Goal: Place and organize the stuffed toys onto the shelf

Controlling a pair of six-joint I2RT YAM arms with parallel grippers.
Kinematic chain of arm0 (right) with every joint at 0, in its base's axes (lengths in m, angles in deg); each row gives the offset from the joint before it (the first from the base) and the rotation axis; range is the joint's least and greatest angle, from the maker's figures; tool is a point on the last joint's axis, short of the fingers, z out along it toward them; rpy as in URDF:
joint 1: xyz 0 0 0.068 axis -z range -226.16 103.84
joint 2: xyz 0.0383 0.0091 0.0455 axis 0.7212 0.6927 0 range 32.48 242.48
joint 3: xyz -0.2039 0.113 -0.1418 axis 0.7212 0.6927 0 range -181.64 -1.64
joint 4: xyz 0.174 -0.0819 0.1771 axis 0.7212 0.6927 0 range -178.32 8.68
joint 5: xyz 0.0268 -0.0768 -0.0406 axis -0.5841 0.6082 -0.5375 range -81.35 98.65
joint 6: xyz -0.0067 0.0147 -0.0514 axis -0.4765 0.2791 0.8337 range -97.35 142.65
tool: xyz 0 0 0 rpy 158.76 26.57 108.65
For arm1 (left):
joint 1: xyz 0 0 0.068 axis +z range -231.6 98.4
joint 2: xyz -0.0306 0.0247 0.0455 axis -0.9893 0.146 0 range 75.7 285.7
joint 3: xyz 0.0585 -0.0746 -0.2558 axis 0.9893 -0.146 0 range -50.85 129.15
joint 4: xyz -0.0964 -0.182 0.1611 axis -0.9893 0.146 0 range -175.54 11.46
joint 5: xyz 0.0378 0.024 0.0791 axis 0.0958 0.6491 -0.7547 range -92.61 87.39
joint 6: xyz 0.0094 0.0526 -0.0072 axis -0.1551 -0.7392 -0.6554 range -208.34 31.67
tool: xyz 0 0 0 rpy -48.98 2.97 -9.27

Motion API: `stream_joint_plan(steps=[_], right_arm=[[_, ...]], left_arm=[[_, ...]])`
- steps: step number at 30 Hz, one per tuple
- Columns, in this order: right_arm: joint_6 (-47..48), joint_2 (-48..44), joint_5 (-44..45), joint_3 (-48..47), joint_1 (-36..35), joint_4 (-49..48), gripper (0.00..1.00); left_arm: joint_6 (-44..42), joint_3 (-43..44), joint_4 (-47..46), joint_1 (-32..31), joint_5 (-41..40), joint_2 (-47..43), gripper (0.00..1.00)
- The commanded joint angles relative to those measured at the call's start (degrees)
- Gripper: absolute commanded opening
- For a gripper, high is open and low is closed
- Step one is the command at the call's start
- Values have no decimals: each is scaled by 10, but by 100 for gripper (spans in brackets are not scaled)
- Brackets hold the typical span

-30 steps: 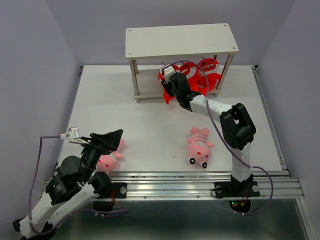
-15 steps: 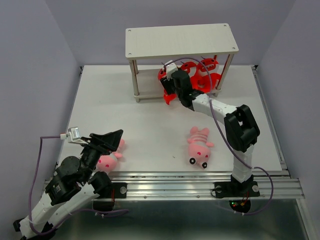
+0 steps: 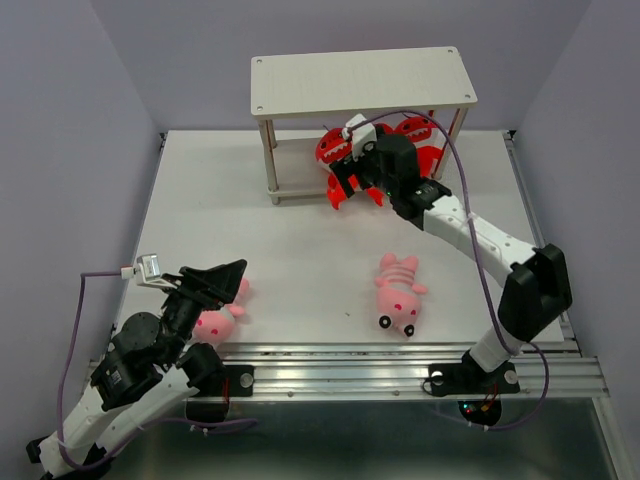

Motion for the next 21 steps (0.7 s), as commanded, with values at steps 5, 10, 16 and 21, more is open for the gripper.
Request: stream_joint_plan(steps=[5,10,16,21], right_arm=[[16,-129,-247,44,77,152,100],[3,-155,-390,60,173,210,100],[54,-207,-521,113,178,311,100],[54,-255,-504,190,178,309,100]], left_arm=[[0,-6,-14,-2,-5,-5,97],[38,7,23,-2,-29,30,98],[201,54,176,-2,-87,147,99],[331,101,308,-2,-100,309,99]])
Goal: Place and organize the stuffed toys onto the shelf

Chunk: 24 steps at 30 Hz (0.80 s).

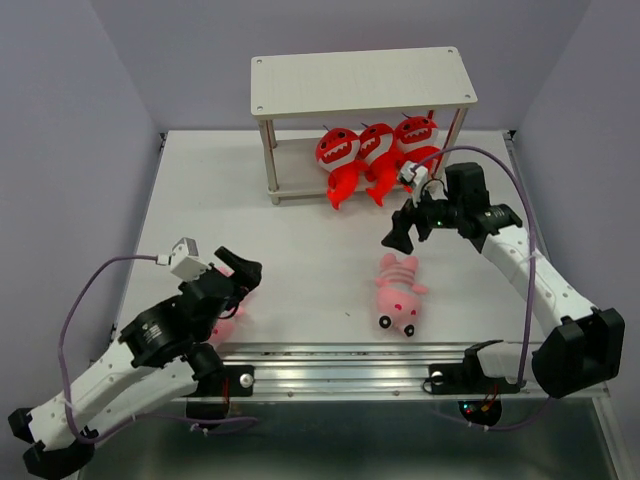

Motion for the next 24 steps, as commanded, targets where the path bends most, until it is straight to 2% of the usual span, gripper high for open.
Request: stream_joint_plan(steps=[1,5,10,12,16,21,24], right_arm=[[15,-50,-37,45,0,19,100],[15,-72,-38,76,0,10,100],[12,-86,-44,94,11,1,100],[10,-91,-49,105,16,-8,100],[10,-102,-54,121,21,-15,100],[10,-114,-61,141,26,-22,100],[10,-118,-67,148,26,-26,100]], left_arm=[[168,56,153,-2,-44,129,99],[230,83,222,-1,-65,219,99],[216,100,218,22,-87,288,99],[195,101,202,64,-86,301,99],[50,81,82,181,-29,323,99],[-8,85,13,282,14,368,99],[-40,97,-2,317,53,402,99]])
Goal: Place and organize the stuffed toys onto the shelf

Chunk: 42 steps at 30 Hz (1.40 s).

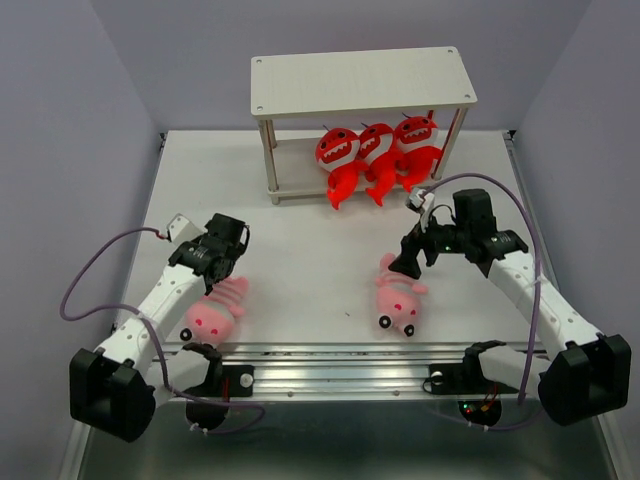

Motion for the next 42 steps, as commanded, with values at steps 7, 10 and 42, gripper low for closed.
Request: stream_joint_plan(steps=[7,10,42], right_arm=[[4,-25,-22,12,9,-33,100],[4,-29,-24,19,9,-39,100],[154,36,-172,-108,20,168,100]], left_arm=[[-90,29,-44,71,95,104,96],[-92,7,-58,73,105,86,87],[-273,-112,-435,95,658,-44,0]])
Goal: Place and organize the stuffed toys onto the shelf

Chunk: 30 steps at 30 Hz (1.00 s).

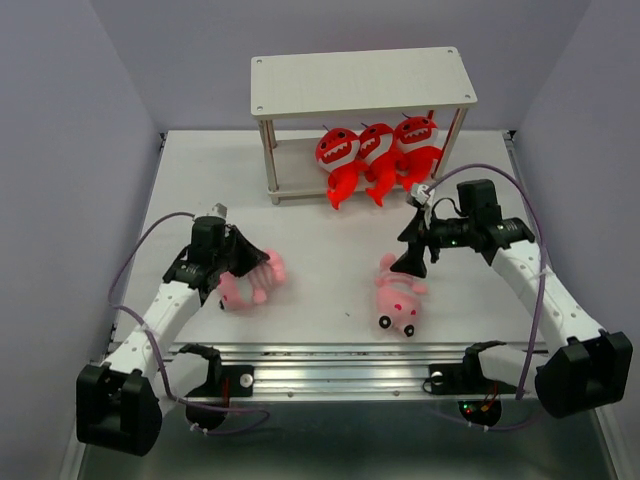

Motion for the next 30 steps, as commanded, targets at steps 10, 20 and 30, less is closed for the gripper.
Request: stream_joint_plan(steps=[10,20,30], right_arm=[[-109,157,-28,-225,-17,90,100],[-380,187,93,-297,-17,123,100],[-511,162,32,-230,-17,107,100]], left_arm=[[-200,80,-224,-277,226,-27,0],[-345,156,-194,-472,8,37,0],[-367,128,-337,-507,-131,-23,0]])
